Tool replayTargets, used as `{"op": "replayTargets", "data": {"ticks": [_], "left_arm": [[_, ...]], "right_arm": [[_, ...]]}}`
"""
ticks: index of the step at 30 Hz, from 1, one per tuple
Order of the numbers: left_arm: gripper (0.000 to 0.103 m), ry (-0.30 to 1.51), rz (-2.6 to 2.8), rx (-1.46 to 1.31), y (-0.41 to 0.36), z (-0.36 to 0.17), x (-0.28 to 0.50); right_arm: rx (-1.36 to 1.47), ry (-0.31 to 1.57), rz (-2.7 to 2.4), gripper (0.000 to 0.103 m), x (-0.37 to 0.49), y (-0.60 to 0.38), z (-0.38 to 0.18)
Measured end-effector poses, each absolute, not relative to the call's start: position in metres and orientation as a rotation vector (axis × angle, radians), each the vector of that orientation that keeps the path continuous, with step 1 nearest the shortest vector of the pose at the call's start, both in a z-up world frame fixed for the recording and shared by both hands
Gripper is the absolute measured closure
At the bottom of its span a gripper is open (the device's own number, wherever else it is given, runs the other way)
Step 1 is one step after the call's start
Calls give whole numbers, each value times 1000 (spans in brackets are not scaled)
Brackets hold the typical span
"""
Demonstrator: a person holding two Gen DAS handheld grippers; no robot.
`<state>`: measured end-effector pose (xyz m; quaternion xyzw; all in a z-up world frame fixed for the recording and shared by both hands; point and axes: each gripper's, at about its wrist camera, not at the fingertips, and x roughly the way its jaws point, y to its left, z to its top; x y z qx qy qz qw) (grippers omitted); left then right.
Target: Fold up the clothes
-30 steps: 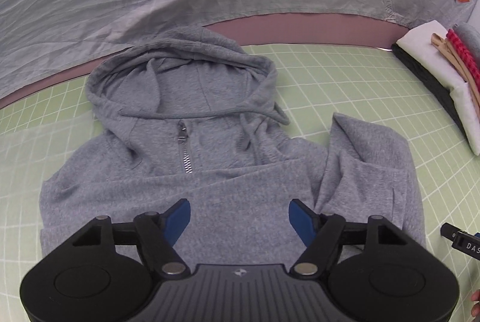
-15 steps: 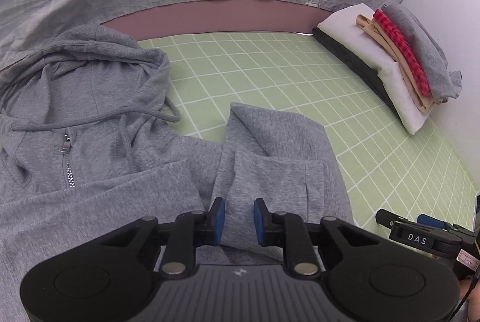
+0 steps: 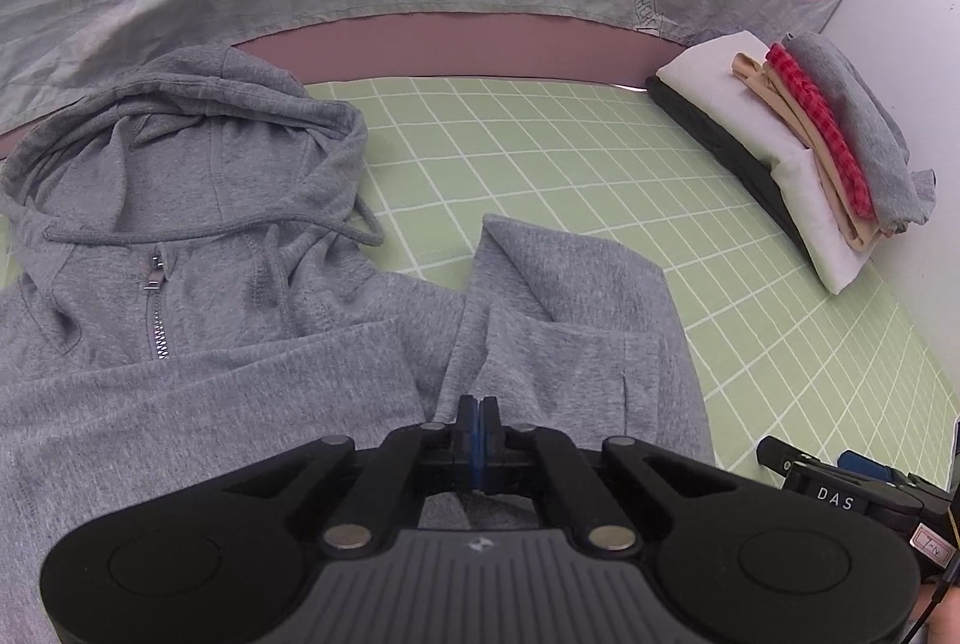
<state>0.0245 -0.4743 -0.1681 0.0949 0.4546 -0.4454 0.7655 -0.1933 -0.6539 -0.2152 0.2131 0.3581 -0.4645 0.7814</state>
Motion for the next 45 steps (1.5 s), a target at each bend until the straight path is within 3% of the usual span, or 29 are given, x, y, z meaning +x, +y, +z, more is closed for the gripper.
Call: {"op": "replayTargets", "data": {"ticks": [2,6,7,18,20,21,22,23,25,34,45], "left_arm": [[103,980,-968,209,-475,-166,25],[69,960,-990,221,-483,-162,24],[66,955,-995,225,-485,-161,24],[63,1036,-972,234,-499,-183,28],[65,1039,-974,232,-500,-185,29],[69,1043,-979,226,-500,-186,29],[83,1047,-984,219,-500,-186,30],[89,1051,-989,213,-499,-186,30],[94,1054,-993,202,-497,-184,30],[95,926,-929,107,-438,-128,39],[96,748,-565,-156,-269,-47,85]], "right_arm": [[458,770,-1004,0,-193,-654,-215],[454,762,-1005,0,-193,-653,-215],[452,759,-1006,0,-193,-652,-215],[444,744,-1008,0,-193,-652,-216],[445,743,-1010,0,-193,-652,-216],[445,742,-1012,0,-193,-652,-216],[445,741,-1012,0,-193,-652,-216],[445,741,-1012,0,-193,-652,-216],[444,739,-1013,0,-193,-652,-216],[430,723,-1009,0,-196,-649,-217],[407,705,-991,0,-199,-645,-218]]}}
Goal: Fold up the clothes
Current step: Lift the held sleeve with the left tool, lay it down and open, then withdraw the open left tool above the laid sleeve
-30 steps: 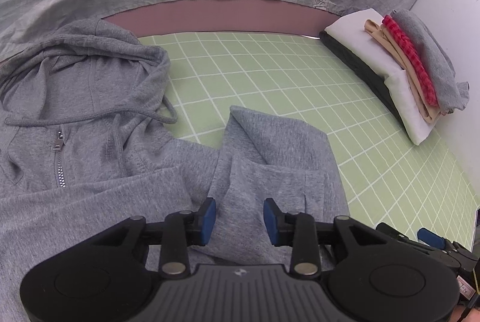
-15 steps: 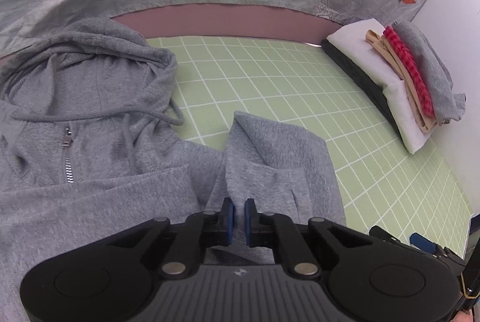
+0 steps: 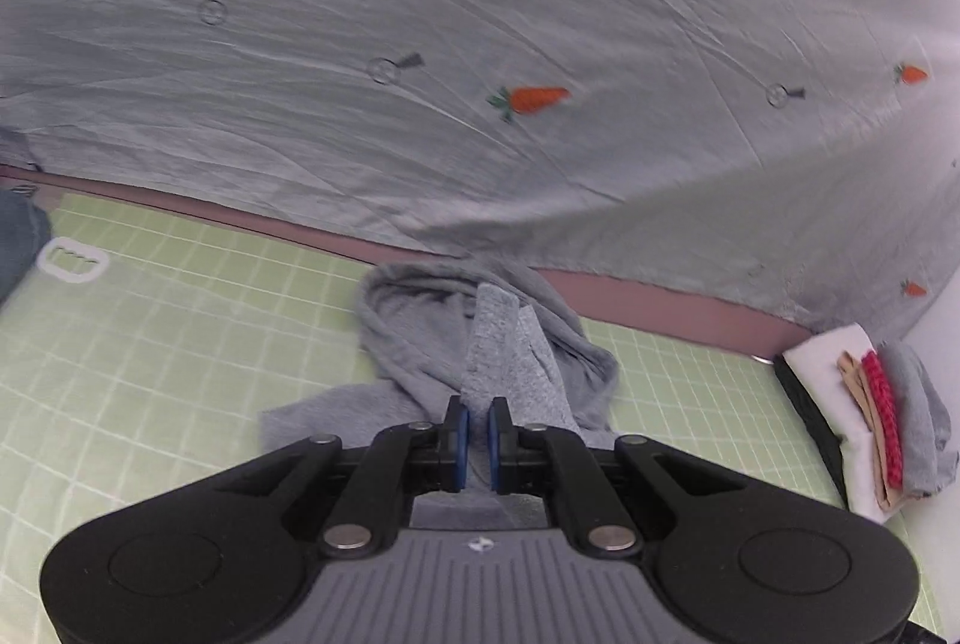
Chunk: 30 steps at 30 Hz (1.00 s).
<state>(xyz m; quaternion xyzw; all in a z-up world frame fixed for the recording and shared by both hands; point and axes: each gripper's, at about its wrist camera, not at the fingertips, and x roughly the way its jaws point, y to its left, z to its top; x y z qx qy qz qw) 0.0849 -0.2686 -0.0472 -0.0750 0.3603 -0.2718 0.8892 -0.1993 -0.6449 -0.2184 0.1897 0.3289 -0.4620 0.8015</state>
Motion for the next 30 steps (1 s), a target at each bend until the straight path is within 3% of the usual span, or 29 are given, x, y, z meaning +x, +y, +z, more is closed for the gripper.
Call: {"op": "replayTargets", "data": {"ticks": [11,14,22,26,30], "left_arm": [[94,724,-197,-250,-161,-67,142],[85,753,-60,-274,-150,-80,145],[41,832,-66,-243,-172,-105,123],[31,907,-170,-127,-210,-125,113],[30,958,-187,1,-235,-144,106]], "right_arm": [[410,714,-989,0,-199,-646,-218],[419,727,-988,0,-199,-646,-217],[429,745,-990,0,-198,-642,-216],[432,748,-992,0,-198,-642,-215],[434,752,-991,0,-197,-642,-215]]}}
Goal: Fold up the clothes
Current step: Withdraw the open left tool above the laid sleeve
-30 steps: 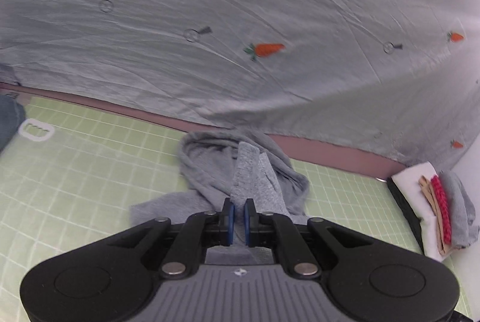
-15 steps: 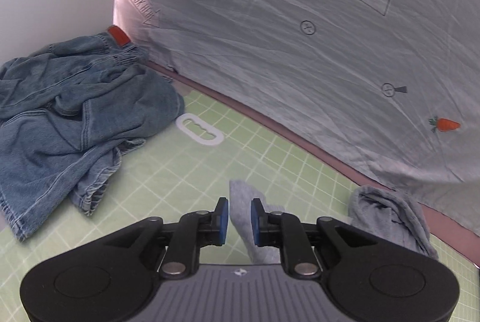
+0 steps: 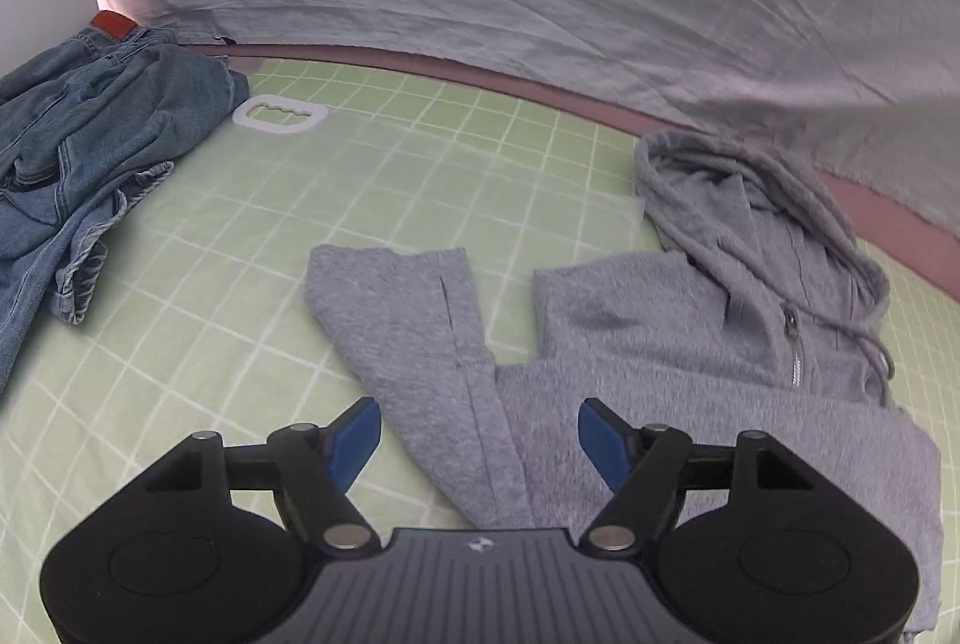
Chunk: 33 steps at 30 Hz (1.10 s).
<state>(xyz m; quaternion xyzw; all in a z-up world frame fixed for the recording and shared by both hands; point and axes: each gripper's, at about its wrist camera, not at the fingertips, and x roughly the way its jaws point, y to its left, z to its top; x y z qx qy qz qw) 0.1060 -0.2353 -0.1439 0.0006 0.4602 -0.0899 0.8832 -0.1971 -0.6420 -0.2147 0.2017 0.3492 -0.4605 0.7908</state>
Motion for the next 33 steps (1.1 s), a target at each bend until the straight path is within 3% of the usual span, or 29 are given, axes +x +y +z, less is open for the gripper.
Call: {"op": "replayTargets", "data": {"ticks": [9,20,24,27,33], "left_arm": [[28,967,-77,211,-235,-162,103],[29,1025,157,2,-163,-163,120],[28,1007,59,-50,-178,-155,116],[21,989,-49,-13,-206,-154,115],[21,1016,-105,114,-247,-165,122]], "right_arm": [[430,744,-993,0,-198,-641,-216],[429,739,-999,0,-198,-640,-215],[430,737,-1006,0,-197,-639,-216],[432,738,-1009,0,-196,-638,-216],[433,744,-1003,0,-196,-638,-216]]}}
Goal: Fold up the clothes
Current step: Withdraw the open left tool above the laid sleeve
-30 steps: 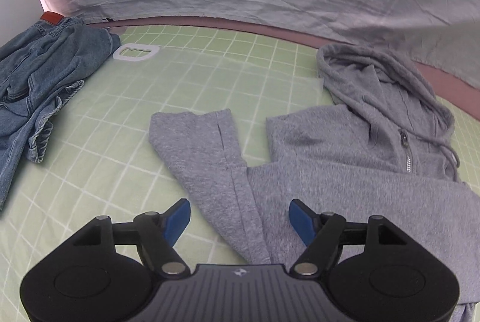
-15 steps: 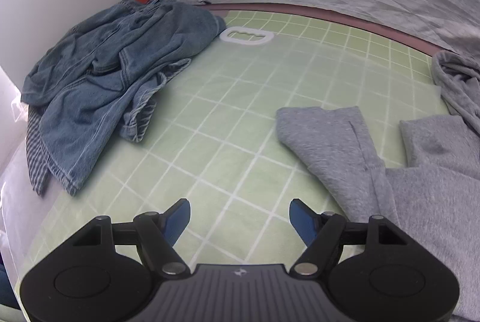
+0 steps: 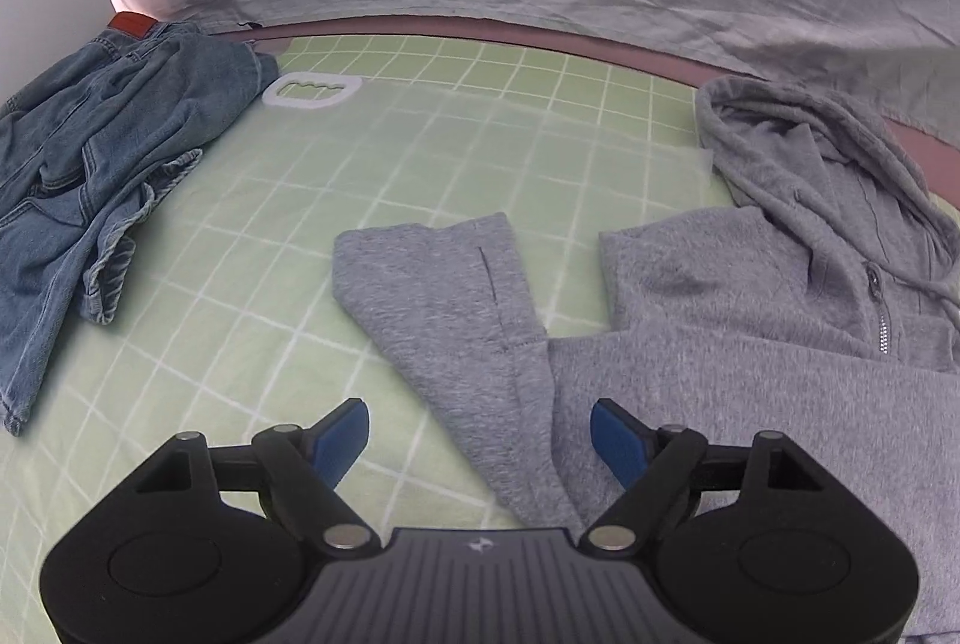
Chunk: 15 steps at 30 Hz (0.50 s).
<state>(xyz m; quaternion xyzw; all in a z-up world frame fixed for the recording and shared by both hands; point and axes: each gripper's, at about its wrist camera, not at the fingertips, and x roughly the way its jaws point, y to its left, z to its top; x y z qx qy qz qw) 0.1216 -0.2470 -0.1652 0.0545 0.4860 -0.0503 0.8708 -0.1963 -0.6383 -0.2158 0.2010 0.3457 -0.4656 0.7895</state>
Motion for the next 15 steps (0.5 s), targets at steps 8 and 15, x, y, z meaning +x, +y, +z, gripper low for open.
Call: {"op": "replayTargets", "data": {"ticks": [8,15], "left_arm": [[6,1059,-70,86,-233,-179,126],[5,1062,-15,90,-222,-186,132]], "right_arm": [[433,745,-1004,0,-195,-637,-216],[437,748,-1007,0,-195,-638,-216]]}}
